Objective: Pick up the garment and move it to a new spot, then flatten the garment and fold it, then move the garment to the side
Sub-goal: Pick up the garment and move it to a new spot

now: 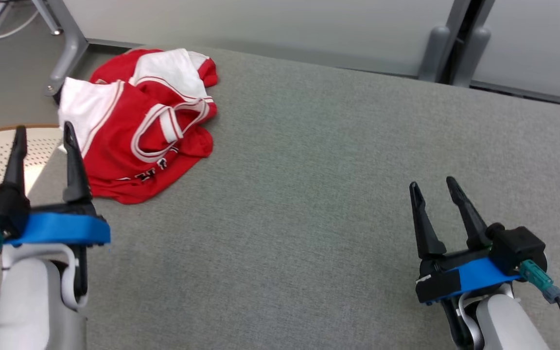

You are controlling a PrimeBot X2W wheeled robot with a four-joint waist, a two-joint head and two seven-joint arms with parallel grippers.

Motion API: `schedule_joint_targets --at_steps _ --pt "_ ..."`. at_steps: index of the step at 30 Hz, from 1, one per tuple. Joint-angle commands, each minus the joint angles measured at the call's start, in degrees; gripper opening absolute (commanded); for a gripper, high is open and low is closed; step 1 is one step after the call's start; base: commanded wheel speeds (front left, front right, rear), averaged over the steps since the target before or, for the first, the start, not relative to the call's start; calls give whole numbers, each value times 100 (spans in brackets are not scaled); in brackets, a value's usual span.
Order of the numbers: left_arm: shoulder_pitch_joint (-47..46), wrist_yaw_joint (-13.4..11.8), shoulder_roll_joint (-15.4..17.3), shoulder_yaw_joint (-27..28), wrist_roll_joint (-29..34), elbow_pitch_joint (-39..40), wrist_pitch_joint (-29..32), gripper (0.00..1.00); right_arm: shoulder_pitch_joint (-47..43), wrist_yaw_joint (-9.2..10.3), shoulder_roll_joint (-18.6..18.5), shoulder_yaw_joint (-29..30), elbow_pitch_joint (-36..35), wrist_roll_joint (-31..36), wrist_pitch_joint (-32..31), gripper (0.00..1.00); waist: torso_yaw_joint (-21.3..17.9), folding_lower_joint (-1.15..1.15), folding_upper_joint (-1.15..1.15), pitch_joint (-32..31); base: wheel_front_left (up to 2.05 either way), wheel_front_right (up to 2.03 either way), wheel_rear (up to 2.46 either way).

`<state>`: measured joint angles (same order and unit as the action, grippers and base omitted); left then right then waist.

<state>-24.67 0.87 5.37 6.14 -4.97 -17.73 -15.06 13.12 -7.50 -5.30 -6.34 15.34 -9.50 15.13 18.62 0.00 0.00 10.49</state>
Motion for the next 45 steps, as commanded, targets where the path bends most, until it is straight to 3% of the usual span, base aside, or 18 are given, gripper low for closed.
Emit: schedule_joint_targets --at_steps 1,8,16,25,35,37,45 --pt "-146 24 54 28 13 -48 -18 100 108 2 -45 -21 -42 23 5 100 -329 0 0 347 0 0 0" --pt "-1277 148 483 221 48 -582 -18 100 528 2 -216 -122 -329 84 5 100 -933 0 0 1055 0 0 0" --pt "-2071 250 925 216 102 -1855 -19 100 728 2 -333 -42 -671 148 5 100 -1346 0 0 1560 0 0 0" --pt "-2422 313 1069 172 -10 -3440 65 100 725 2 -400 111 -819 192 5 100 -1337 0 0 1855 0 0 0" --pt "-2707 355 1037 112 -143 -4543 213 100 812 2 -418 45 -796 170 5 100 -1259 0 0 1984 0 0 0" --pt "-2782 325 1000 64 -117 -4632 186 0 821 2 -417 32 -775 155 5 100 -1259 0 0 1966 0 0 0" --pt "-3014 279 1143 -46 -69 -4542 14 0 797 2 -360 28 -703 106 5 100 -1343 0 0 1815 0 0 0"
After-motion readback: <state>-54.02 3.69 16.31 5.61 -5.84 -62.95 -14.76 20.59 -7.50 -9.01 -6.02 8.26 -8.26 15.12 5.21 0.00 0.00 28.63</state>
